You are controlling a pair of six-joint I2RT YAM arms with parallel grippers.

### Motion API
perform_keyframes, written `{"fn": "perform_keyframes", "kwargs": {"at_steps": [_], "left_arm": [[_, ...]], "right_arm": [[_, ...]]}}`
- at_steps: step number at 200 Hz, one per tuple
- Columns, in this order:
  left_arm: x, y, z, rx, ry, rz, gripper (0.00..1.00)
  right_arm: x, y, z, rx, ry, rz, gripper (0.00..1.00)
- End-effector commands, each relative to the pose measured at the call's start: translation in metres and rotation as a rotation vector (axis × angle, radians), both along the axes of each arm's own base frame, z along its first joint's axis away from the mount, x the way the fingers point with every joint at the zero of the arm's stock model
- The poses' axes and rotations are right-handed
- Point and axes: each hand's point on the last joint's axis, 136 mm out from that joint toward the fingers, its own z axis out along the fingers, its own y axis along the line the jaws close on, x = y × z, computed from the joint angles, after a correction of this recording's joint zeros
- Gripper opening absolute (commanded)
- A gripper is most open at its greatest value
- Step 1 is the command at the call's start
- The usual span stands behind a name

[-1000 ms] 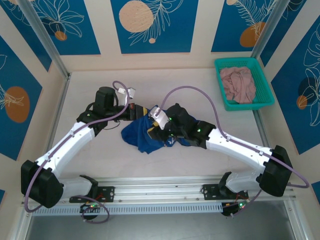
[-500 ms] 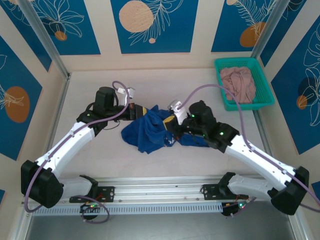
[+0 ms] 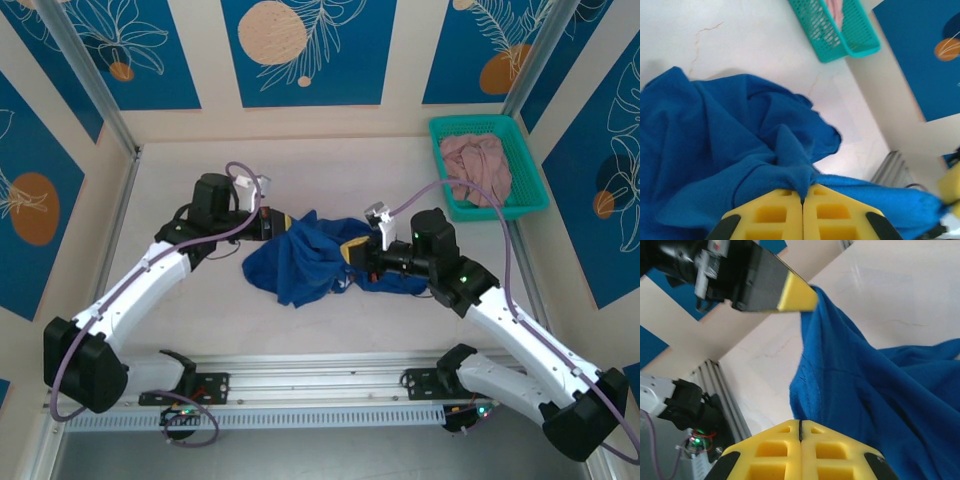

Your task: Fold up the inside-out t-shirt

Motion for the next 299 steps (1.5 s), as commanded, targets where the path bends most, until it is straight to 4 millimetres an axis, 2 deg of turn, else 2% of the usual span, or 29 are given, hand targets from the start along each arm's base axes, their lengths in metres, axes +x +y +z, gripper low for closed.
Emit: {"fn": "perform_keyframes", "kwargs": {"at_steps": [1, 26, 41, 57, 81, 107, 127, 150, 183, 228, 249, 265, 280, 299], "left_arm": [[0.004, 0.007, -0.025, 0.165, -0.024, 0.018, 0.12], [0.010, 0.031, -0.044, 0.311, -0.055, 0.123, 0.26], [0.008, 0.043, -0.040, 0.347, -0.108, 0.176, 0.35], [-0.003, 0.043, -0.030, 0.325, -0.169, 0.173, 0.41], [-0.032, 0.024, -0.011, 0.242, -0.263, 0.096, 0.46], [-0.062, -0.011, 0.004, 0.149, -0.329, -0.043, 0.47], [-0.072, -0.035, 0.007, 0.130, -0.358, -0.123, 0.47], [-0.063, -0.050, 0.006, 0.145, -0.349, -0.135, 0.48], [-0.037, -0.055, 0.009, 0.190, -0.365, -0.065, 0.55], [-0.019, -0.062, 0.009, 0.231, -0.380, -0.038, 0.60], [-0.008, -0.057, 0.006, 0.271, -0.383, 0.016, 0.59], [-0.001, -0.056, 0.006, 0.287, -0.386, 0.038, 0.53], [0.000, -0.057, 0.004, 0.299, -0.381, 0.027, 0.42], [-0.004, -0.056, 0.007, 0.301, -0.374, -0.013, 0.19]], "right_arm": [[0.004, 0.014, 0.033, 0.138, 0.009, 0.037, 0.00], [0.015, 0.019, 0.043, 0.167, 0.021, 0.015, 0.00], [0.018, 0.020, 0.047, 0.180, 0.027, 0.012, 0.00], [0.021, 0.022, 0.046, 0.183, 0.037, 0.002, 0.00], [0.026, 0.022, 0.042, 0.176, 0.048, -0.011, 0.00], [0.029, 0.023, 0.040, 0.172, 0.055, -0.014, 0.00], [0.029, 0.022, 0.040, 0.170, 0.056, -0.013, 0.00], [0.028, 0.022, 0.038, 0.168, 0.059, -0.013, 0.00], [0.027, 0.019, 0.036, 0.167, 0.061, -0.018, 0.00], [0.026, 0.016, 0.035, 0.165, 0.061, -0.023, 0.00], [0.026, 0.016, 0.035, 0.166, 0.058, -0.021, 0.00], [0.026, 0.014, 0.035, 0.166, 0.054, -0.027, 0.00], [0.027, 0.012, 0.035, 0.156, 0.043, -0.037, 0.00], [0.031, 0.005, 0.033, 0.109, 0.005, -0.080, 0.00]]}}
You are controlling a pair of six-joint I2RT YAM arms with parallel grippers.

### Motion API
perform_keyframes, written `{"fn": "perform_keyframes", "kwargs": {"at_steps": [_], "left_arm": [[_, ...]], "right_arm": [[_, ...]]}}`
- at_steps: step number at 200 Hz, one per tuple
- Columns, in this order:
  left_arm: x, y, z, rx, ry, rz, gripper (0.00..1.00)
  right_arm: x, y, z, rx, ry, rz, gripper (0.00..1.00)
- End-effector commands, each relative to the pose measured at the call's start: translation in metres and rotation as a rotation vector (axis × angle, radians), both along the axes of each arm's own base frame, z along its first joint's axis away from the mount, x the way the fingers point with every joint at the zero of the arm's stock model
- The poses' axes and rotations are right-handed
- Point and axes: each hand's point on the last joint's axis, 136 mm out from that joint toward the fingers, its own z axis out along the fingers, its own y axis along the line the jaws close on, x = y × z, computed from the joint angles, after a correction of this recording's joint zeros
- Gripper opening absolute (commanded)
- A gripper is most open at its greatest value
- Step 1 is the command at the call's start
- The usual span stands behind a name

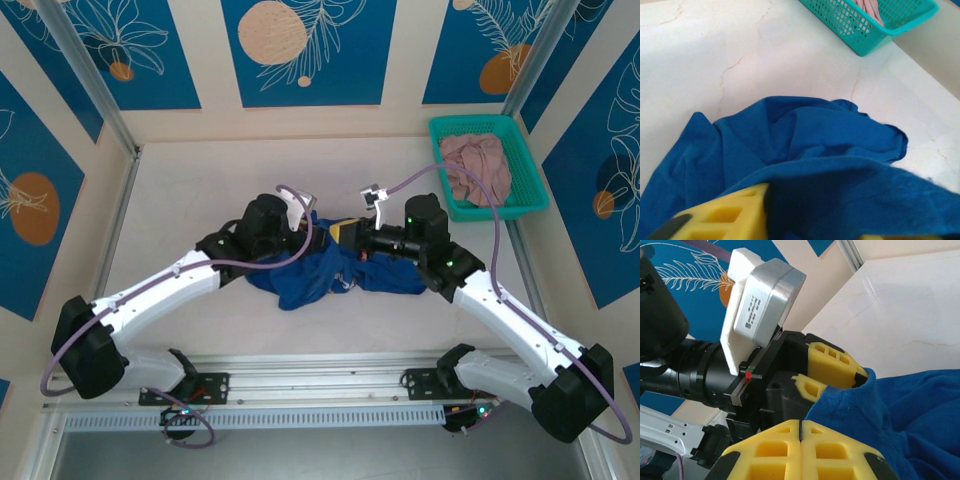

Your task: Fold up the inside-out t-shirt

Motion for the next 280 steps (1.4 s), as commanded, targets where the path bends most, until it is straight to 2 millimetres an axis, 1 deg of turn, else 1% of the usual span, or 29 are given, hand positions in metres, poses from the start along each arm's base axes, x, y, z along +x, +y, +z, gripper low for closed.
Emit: {"fn": "perform_keyframes", "kwargs": {"at_steps": [1, 10, 30, 49, 65, 80, 90, 103, 113, 123, 134, 147, 158, 173, 184, 200, 228, 245, 255, 263, 280], "left_arm": [[0.004, 0.003, 0.017, 0.004, -0.024, -0.008, 0.18], [-0.002, 0.005, 0.022, -0.009, -0.009, -0.037, 0.11], [-0.021, 0.010, 0.039, -0.107, 0.065, -0.129, 0.04], [-0.043, 0.011, 0.062, -0.296, 0.182, -0.270, 0.02], [-0.059, 0.008, 0.083, -0.443, 0.262, -0.392, 0.00], [-0.068, 0.007, 0.094, -0.513, 0.303, -0.450, 0.00], [-0.067, 0.008, 0.097, -0.528, 0.306, -0.439, 0.00], [-0.062, 0.012, 0.096, -0.509, 0.297, -0.382, 0.00], [-0.052, 0.019, 0.090, -0.463, 0.279, -0.293, 0.00], [-0.042, 0.028, 0.082, -0.414, 0.264, -0.205, 0.00], [-0.034, 0.034, 0.075, -0.380, 0.256, -0.137, 0.00], [-0.028, 0.038, 0.070, -0.357, 0.260, -0.094, 0.00], [-0.025, 0.040, 0.067, -0.347, 0.258, -0.073, 0.00], [-0.022, 0.042, 0.065, -0.336, 0.254, -0.053, 0.00], [-0.020, 0.043, 0.063, -0.329, 0.252, -0.039, 0.00], [-0.017, 0.044, 0.063, -0.324, 0.250, -0.029, 0.00], [-0.016, 0.043, 0.063, -0.326, 0.252, -0.027, 0.00], [-0.016, 0.042, 0.064, -0.328, 0.253, -0.029, 0.00], [-0.016, 0.042, 0.064, -0.330, 0.253, -0.030, 0.00], [-0.017, 0.042, 0.064, -0.331, 0.253, -0.032, 0.00], [-0.017, 0.042, 0.064, -0.332, 0.256, -0.034, 0.00]], "right_arm": [[0.001, -0.010, 0.009, -0.033, -0.066, -0.043, 0.00], [0.004, -0.016, 0.008, -0.068, -0.092, -0.070, 0.00], [0.013, -0.030, 0.002, -0.176, -0.160, -0.169, 0.00], [0.022, -0.042, -0.007, -0.306, -0.225, -0.273, 0.00], [0.024, -0.040, -0.010, -0.371, -0.272, -0.304, 0.00], [0.029, -0.041, -0.015, -0.447, -0.282, -0.347, 0.00], [0.034, -0.044, -0.019, -0.512, -0.267, -0.381, 0.00], [0.041, -0.049, -0.028, -0.599, -0.231, -0.415, 0.00], [0.044, -0.052, -0.033, -0.646, -0.203, -0.427, 0.06], [0.044, -0.053, -0.034, -0.668, -0.189, -0.429, 0.14], [0.041, -0.055, -0.033, -0.677, -0.184, -0.421, 0.22], [0.036, -0.054, -0.029, -0.673, -0.183, -0.390, 0.28], [0.025, -0.047, -0.026, -0.646, -0.190, -0.320, 0.33], [0.005, -0.031, -0.022, -0.563, -0.192, -0.204, 0.37], [-0.012, -0.017, -0.020, -0.497, -0.203, -0.112, 0.40], [-0.032, -0.002, -0.021, -0.444, -0.224, -0.027, 0.42], [-0.054, 0.023, -0.025, -0.419, -0.272, 0.057, 0.43], [-0.067, 0.042, -0.025, -0.404, -0.321, 0.127, 0.43], [-0.072, 0.054, -0.025, -0.390, -0.335, 0.167, 0.43], [-0.071, 0.061, -0.026, -0.384, -0.329, 0.182, 0.43], [-0.058, 0.071, -0.034, -0.417, -0.305, 0.159, 0.43]]}}
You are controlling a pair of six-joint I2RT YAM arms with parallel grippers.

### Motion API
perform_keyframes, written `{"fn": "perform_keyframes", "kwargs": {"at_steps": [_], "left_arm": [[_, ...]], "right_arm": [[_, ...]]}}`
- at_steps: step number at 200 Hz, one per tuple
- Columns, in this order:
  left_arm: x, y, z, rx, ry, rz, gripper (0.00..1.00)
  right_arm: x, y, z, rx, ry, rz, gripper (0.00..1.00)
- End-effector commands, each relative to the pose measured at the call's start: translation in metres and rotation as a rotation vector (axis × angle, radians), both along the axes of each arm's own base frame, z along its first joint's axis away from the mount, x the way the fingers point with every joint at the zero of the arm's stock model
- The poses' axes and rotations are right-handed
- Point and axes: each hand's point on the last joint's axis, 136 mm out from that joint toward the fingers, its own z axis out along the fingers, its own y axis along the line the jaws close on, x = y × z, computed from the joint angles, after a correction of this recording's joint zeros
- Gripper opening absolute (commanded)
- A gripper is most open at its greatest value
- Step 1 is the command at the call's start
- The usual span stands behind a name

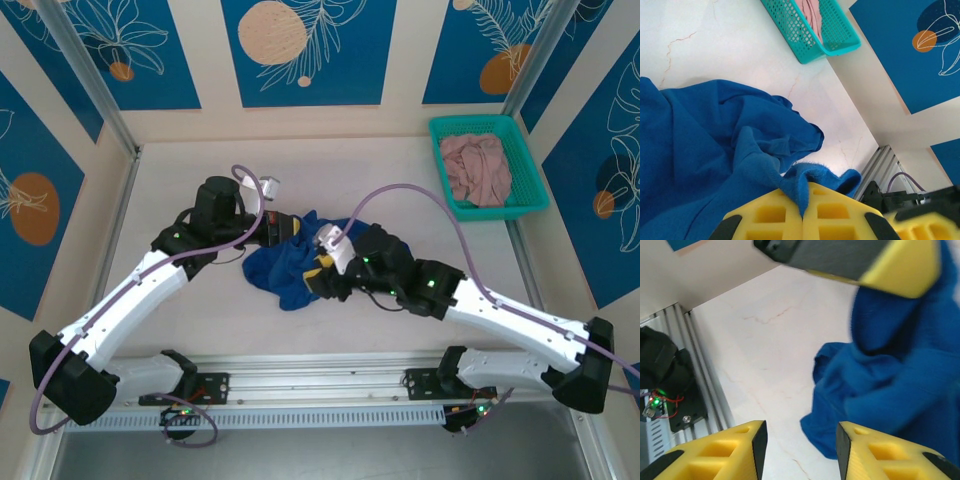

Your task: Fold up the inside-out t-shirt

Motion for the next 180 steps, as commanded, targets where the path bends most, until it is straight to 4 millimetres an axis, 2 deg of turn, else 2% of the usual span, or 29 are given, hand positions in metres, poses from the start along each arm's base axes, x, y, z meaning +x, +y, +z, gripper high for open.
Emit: {"fn": "perform_keyframes", "kwargs": {"at_steps": [1, 20, 57, 83, 135, 148, 171, 180], "left_arm": [[0.004, 0.002, 0.015, -0.015, -0.027, 0.012, 0.00], [0.001, 0.001, 0.015, -0.021, -0.022, 0.001, 0.00], [-0.004, 0.000, 0.019, -0.031, -0.025, -0.021, 0.00], [-0.004, -0.002, 0.018, -0.036, -0.018, -0.036, 0.00], [-0.004, -0.006, 0.016, -0.046, -0.009, -0.053, 0.00], [-0.004, -0.005, 0.017, -0.047, -0.010, -0.051, 0.00], [-0.002, -0.002, 0.018, -0.041, -0.020, -0.022, 0.00], [0.000, 0.002, 0.018, -0.035, -0.024, 0.000, 0.00]], "right_arm": [[0.011, 0.019, 0.006, 0.020, -0.023, 0.015, 0.42], [0.032, 0.019, -0.004, -0.009, 0.008, -0.059, 0.42], [0.073, -0.008, -0.025, -0.025, 0.119, -0.258, 0.37], [0.082, -0.016, -0.029, 0.012, 0.162, -0.281, 0.37], [0.085, -0.002, -0.029, 0.058, 0.179, -0.211, 0.38], [0.088, -0.001, -0.031, 0.053, 0.182, -0.212, 0.32], [0.090, -0.006, -0.035, 0.039, 0.180, -0.231, 0.09], [0.088, -0.009, -0.033, 0.042, 0.175, -0.229, 0.04]]}}
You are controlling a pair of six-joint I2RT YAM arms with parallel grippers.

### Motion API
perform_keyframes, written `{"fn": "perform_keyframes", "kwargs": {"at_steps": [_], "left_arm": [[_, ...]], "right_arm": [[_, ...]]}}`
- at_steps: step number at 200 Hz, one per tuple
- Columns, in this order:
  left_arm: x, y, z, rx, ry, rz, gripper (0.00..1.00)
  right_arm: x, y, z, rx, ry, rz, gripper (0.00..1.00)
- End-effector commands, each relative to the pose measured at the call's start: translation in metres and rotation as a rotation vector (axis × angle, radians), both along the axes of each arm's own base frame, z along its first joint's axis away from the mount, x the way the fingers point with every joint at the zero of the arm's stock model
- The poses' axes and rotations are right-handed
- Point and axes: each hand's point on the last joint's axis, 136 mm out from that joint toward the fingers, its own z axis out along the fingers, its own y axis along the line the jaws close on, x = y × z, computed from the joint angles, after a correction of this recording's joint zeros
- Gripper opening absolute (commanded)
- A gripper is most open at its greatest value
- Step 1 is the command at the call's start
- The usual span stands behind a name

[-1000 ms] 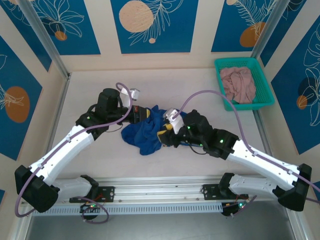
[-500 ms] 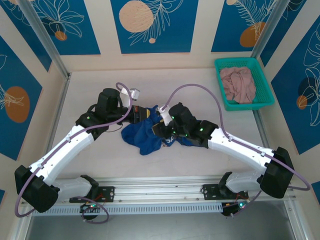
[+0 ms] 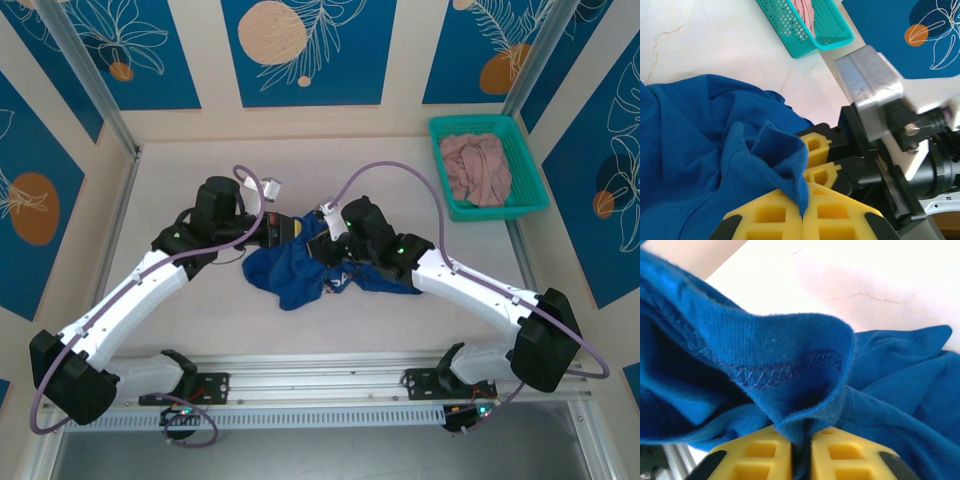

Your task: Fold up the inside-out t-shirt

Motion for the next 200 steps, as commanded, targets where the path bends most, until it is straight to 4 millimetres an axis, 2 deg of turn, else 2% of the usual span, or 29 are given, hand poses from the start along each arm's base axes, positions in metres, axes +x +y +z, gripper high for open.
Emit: {"fn": "perform_keyframes", "kwargs": {"at_steps": [1, 24, 58, 90, 149, 180, 200], "left_arm": [[0.006, 0.006, 0.017, -0.020, -0.040, 0.037, 0.00], [0.018, 0.023, 0.011, 0.011, -0.038, 0.128, 0.00], [0.036, 0.044, -0.003, 0.058, -0.025, 0.226, 0.00], [0.042, 0.046, -0.010, 0.069, -0.017, 0.229, 0.00], [0.043, 0.045, -0.015, 0.077, -0.009, 0.208, 0.00], [0.042, 0.045, -0.017, 0.076, -0.003, 0.201, 0.00], [0.042, 0.045, -0.020, 0.083, -0.001, 0.193, 0.00]], "right_arm": [[0.000, -0.003, 0.011, 0.032, -0.022, 0.006, 0.04], [-0.014, -0.011, 0.019, 0.067, -0.038, 0.050, 0.01], [-0.037, -0.022, 0.027, 0.134, -0.024, 0.125, 0.07], [-0.046, -0.028, 0.033, 0.187, -0.015, 0.156, 0.10], [-0.046, -0.029, 0.039, 0.213, 0.001, 0.159, 0.14], [-0.046, -0.030, 0.042, 0.228, 0.006, 0.154, 0.12], [-0.047, -0.030, 0.046, 0.242, 0.009, 0.163, 0.07]]}}
